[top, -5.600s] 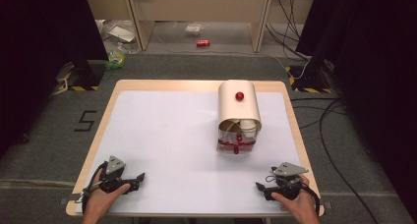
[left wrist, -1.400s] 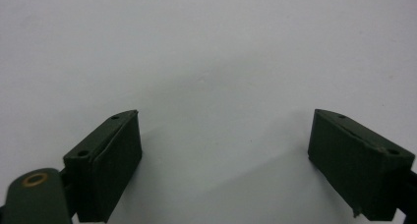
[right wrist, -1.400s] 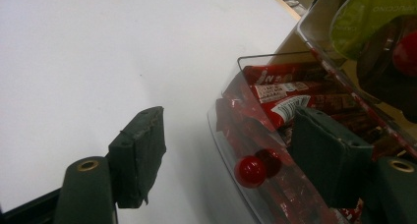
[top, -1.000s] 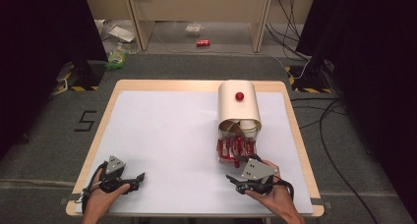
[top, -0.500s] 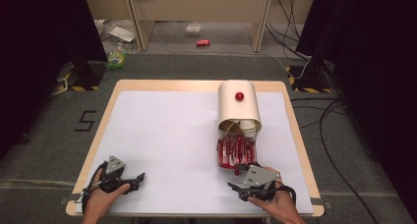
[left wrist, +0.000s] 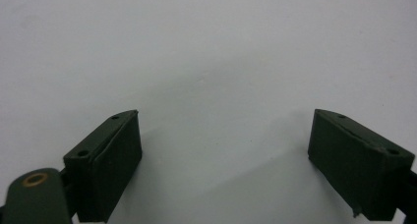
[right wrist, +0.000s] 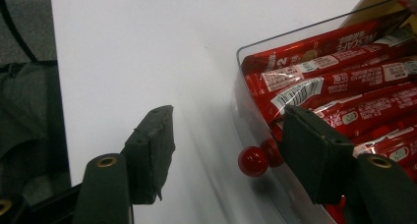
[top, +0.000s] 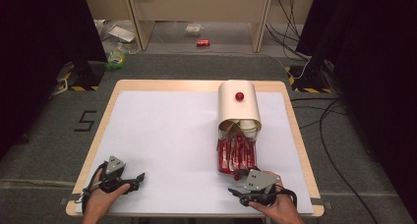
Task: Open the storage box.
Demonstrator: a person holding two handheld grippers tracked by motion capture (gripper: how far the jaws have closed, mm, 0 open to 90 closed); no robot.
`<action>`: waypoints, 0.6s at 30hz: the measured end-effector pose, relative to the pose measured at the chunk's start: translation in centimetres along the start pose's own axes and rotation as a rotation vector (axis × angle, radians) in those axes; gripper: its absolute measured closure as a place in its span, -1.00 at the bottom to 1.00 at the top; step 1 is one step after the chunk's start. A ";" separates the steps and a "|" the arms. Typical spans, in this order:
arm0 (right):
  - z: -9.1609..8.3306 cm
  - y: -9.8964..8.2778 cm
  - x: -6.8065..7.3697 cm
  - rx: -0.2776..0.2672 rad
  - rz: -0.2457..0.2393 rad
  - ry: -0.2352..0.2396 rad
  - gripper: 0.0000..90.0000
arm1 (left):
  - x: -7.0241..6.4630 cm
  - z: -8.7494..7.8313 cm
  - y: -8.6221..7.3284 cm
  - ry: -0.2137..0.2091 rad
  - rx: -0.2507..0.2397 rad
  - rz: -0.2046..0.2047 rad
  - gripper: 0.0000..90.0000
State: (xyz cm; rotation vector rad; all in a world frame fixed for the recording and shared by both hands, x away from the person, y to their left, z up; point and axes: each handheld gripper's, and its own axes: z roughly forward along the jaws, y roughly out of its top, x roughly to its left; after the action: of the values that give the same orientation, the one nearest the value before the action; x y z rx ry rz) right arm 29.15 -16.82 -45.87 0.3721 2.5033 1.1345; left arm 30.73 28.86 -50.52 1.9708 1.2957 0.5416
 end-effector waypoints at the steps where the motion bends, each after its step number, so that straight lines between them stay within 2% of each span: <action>1: 0.0 0.0 0.1 -0.001 -0.001 -0.003 -0.16 | 0.0 0.0 0.0 0.000 0.000 0.001 -0.73; 18: -0.6 -0.1 0.8 0.017 -0.012 0.007 -0.19 | 0.0 0.0 0.0 0.000 0.000 0.000 -0.73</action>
State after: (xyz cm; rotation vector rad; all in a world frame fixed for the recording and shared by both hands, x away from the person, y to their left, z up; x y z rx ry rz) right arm 28.15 -16.96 -45.74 0.3573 2.5192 1.1129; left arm 30.73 28.86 -50.52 1.9710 1.2956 0.5420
